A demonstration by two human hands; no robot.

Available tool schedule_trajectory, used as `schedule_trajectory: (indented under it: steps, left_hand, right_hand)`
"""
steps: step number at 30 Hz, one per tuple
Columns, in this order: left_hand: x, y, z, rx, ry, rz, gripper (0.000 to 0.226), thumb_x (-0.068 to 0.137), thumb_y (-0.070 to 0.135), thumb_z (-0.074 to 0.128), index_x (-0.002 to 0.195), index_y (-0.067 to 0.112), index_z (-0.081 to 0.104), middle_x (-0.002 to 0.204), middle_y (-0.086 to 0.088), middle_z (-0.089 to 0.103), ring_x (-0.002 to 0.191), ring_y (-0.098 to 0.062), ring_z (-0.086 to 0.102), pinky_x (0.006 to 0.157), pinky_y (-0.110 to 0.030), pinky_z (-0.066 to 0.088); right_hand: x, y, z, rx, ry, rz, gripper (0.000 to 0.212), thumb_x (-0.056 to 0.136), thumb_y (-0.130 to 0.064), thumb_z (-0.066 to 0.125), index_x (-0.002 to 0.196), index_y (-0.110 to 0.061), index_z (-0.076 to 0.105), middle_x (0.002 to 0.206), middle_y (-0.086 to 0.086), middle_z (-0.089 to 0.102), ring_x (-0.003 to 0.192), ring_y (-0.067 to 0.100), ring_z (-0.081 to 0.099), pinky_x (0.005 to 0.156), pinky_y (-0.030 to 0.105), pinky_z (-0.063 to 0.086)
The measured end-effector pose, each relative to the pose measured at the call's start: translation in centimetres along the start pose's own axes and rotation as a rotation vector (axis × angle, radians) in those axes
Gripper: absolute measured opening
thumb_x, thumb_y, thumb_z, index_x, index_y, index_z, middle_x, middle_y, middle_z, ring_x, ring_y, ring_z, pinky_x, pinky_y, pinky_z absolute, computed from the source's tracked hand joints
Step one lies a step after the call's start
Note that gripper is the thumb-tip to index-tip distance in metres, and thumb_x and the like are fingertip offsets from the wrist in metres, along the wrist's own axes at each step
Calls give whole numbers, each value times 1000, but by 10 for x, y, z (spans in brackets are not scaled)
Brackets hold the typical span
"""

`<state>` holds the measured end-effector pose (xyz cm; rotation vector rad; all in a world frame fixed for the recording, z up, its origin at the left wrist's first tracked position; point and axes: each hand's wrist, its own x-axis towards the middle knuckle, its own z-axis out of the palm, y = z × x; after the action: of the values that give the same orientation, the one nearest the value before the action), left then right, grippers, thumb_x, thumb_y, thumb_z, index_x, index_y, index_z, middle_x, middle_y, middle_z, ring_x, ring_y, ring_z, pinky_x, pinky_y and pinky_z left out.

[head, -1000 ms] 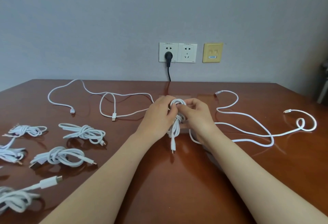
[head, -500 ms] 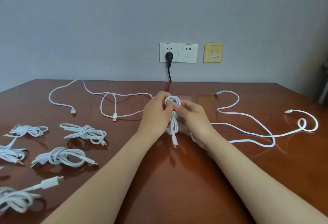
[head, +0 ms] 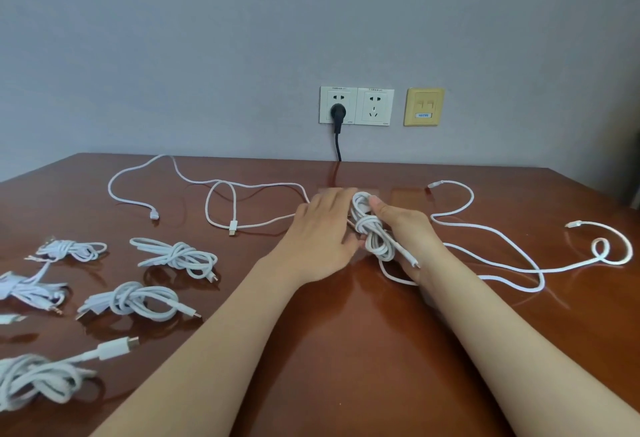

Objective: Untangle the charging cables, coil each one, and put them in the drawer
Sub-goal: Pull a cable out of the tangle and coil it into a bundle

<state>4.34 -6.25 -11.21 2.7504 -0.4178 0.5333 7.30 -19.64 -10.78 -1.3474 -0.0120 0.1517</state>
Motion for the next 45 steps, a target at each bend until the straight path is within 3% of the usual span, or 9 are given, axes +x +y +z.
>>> schedule_trajectory:
  steps: [2,8,14,19,24,29,32,36,45]
  left_hand:
    - [-2,1,-1,66,39,103,67,91,25,50,148,21,16,151,3,22,136,-15,18,108,-29,12]
    - [4,-4,-9,104,122,287,42,91,18,52,132,28,49,131,12,51,125,-10,35,86,-15,12]
    - [4,-14,-10,114,118,264,40,87,21,59,126,25,58,129,4,54,127,-19,40,95,-25,17]
    - [4,-18,-16,105,-51,142,50,86,27,62,133,31,46,137,13,46,128,-9,36,96,-26,19]
    - [-2,-26,-21,104,-162,-6,39,90,22,57,126,32,48,130,4,46,117,-19,42,94,-34,28]
    - [-5,-39,-34,271,-189,-289,27,94,19,48,115,34,54,124,0,47,120,-23,41,101,-40,25]
    - [-8,-41,-43,292,-204,-449,31,94,15,47,118,33,54,128,-4,47,124,-26,40,104,-42,24]
    - [-9,-43,-48,321,-223,-592,36,92,14,49,126,27,53,136,-5,46,129,-28,37,106,-43,24]
    - [-13,-51,-56,413,-212,-873,42,91,17,49,132,20,47,139,-9,44,131,-29,35,106,-42,23]
  right_hand:
    - [1,2,0,-32,0,-19,22,90,-19,61,82,1,65,73,15,64,57,20,60,50,25,51]
    - [2,3,3,-153,-22,25,22,92,-2,48,74,-3,60,74,15,61,70,25,60,80,41,53]
    - [2,0,8,-242,-131,42,20,93,1,43,89,3,63,92,24,62,70,21,54,73,27,51]
    - [0,7,3,-340,-213,-87,28,95,-4,46,79,-2,68,76,16,67,68,21,63,69,28,50]
    - [3,15,7,-515,-219,-148,26,95,-9,49,81,-9,71,93,23,70,86,24,65,88,43,51]
    - [0,15,5,-982,-105,-380,27,91,-4,47,106,-15,67,95,6,64,88,18,57,70,10,39]
    - [0,18,1,-1174,-150,-458,35,90,-2,45,120,-12,61,117,7,53,102,20,52,81,15,33]
    - [1,20,0,-1190,-158,-469,37,90,-1,45,124,-12,56,120,2,40,91,14,45,85,16,32]
    - [-1,13,1,-1340,-70,-414,35,90,-6,45,121,-11,60,115,15,53,113,30,47,85,30,36]
